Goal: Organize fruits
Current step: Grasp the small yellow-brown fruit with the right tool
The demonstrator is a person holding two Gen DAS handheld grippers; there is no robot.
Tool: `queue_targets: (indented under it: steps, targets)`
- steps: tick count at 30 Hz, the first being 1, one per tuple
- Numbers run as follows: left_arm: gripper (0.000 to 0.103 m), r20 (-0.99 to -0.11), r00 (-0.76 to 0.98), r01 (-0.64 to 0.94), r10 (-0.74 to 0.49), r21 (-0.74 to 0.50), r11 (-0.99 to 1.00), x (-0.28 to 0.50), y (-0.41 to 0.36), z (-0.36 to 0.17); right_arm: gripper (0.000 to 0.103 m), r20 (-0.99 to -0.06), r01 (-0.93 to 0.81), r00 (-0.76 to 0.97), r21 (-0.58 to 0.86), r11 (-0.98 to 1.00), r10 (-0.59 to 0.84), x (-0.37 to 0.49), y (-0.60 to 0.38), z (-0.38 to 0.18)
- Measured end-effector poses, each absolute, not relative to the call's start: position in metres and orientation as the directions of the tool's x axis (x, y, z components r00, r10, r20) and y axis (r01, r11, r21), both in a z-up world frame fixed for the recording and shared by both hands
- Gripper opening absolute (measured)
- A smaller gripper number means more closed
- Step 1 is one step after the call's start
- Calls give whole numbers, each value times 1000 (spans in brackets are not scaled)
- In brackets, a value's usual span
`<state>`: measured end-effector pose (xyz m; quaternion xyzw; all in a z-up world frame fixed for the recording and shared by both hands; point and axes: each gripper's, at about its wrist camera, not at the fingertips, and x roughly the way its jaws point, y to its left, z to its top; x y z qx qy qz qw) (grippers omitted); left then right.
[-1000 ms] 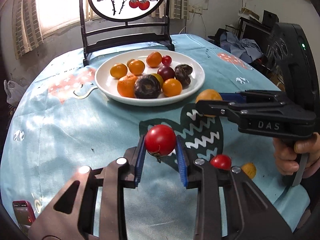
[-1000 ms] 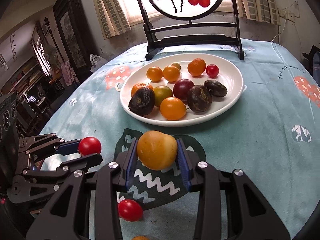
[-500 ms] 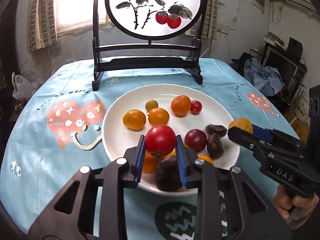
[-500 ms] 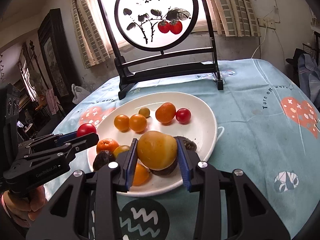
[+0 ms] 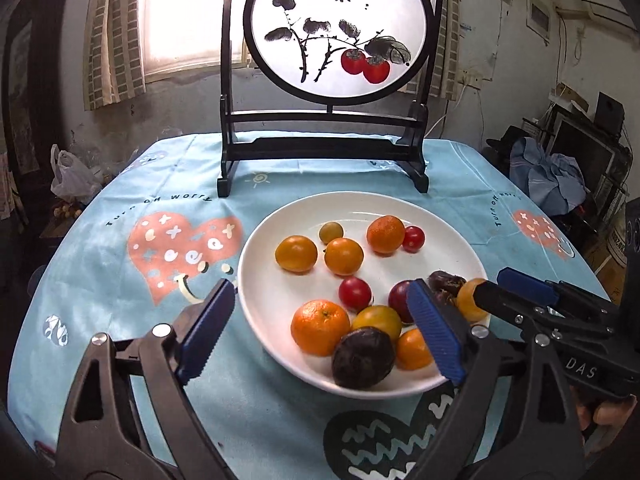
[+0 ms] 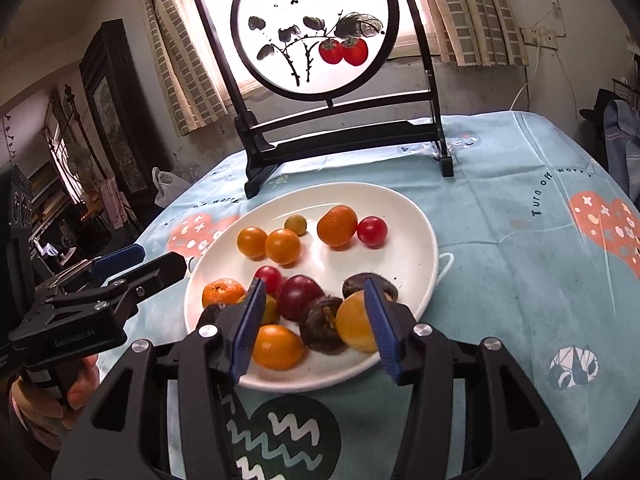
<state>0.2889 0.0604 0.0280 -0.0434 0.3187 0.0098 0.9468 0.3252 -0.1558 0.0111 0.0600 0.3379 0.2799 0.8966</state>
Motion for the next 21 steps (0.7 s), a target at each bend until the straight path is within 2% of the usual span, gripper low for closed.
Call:
queue_targets:
  steps: [5, 13, 21]
  targets:
    - [94, -636, 771, -40, -24, -86, 995, 254, 66, 10, 53, -619, -519, 545, 279, 808, 565, 293, -156, 1]
    - [95, -644, 764, -45, 45, 16, 999, 204, 69, -9, 53, -715, -717, 344, 218, 662, 608, 214, -148, -18]
    - [97, -646, 761, -64, 62, 21, 998, 197, 73, -12, 53, -765, -757, 314, 156, 634, 563, 176, -153, -26]
